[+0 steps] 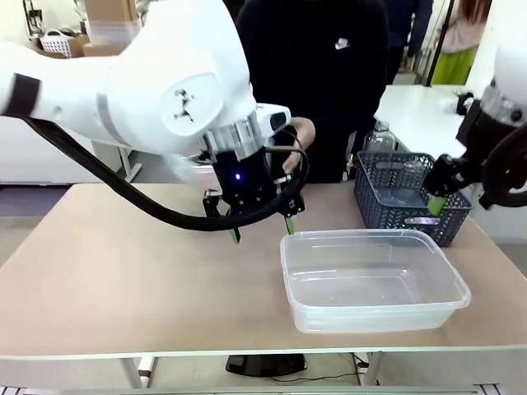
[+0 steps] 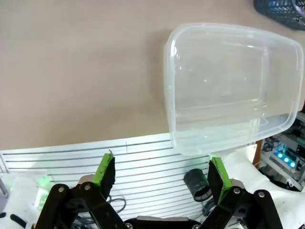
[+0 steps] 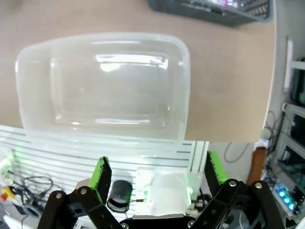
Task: Sort the waste into each basket.
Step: Pick up the Organizing box on the right side of the table and lift it.
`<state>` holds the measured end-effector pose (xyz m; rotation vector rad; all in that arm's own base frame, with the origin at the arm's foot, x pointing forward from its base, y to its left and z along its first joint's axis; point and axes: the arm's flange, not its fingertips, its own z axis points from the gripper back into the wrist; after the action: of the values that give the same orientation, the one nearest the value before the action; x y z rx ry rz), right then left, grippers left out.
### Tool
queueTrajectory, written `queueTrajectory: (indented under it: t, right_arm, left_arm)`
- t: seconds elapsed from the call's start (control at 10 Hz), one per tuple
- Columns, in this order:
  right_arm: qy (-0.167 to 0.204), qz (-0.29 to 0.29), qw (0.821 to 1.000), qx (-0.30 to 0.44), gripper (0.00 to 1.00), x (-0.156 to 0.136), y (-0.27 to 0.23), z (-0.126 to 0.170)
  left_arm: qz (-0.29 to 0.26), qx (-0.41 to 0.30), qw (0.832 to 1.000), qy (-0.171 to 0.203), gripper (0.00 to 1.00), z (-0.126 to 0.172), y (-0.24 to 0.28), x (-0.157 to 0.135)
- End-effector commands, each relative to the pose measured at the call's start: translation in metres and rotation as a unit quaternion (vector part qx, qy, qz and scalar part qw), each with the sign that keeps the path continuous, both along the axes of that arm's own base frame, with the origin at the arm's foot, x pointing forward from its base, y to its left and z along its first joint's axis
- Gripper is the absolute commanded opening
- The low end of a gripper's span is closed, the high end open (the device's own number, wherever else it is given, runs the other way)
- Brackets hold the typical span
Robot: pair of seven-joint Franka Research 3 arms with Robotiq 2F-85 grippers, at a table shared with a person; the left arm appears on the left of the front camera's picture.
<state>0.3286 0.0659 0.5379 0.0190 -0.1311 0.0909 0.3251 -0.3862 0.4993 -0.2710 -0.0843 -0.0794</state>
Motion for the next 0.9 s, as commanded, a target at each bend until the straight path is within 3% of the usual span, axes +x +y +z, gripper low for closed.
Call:
queueTrajectory:
  t: [0.0, 0.1, 0.2, 0.4, 0.5, 0.8]
  right_arm:
    - [0.003, -0.001, 1.000, -0.004, 1.00, 0.000, -0.002, -0.004]
    - [0.027, 0.011, 0.999, 0.024, 1.00, -0.007, -0.013, -0.034]
    - [0.042, -0.015, 0.999, 0.024, 1.00, -0.015, -0.026, -0.063]
    - [0.056, -0.003, 0.997, 0.059, 1.00, -0.024, -0.045, -0.117]
    - [0.065, -0.009, 0.996, 0.056, 1.00, -0.025, -0.050, -0.141]
    - [0.057, -0.015, 0.995, 0.083, 1.00, -0.024, -0.052, -0.178]
  left_arm:
    - [-0.002, 0.002, 1.000, 0.005, 1.00, -0.005, -0.002, 0.000]
    - [0.016, 0.011, 0.999, 0.028, 1.00, -0.036, 0.001, 0.001]
    - [0.021, -0.008, 0.999, 0.046, 1.00, -0.067, -0.012, -0.003]
    - [0.010, 0.018, 0.998, 0.055, 1.00, -0.121, -0.051, -0.007]
    - [0.009, 0.036, 0.997, 0.066, 1.00, -0.137, -0.064, -0.008]
    - [0.042, 0.044, 0.998, 0.025, 1.00, -0.148, -0.077, -0.004]
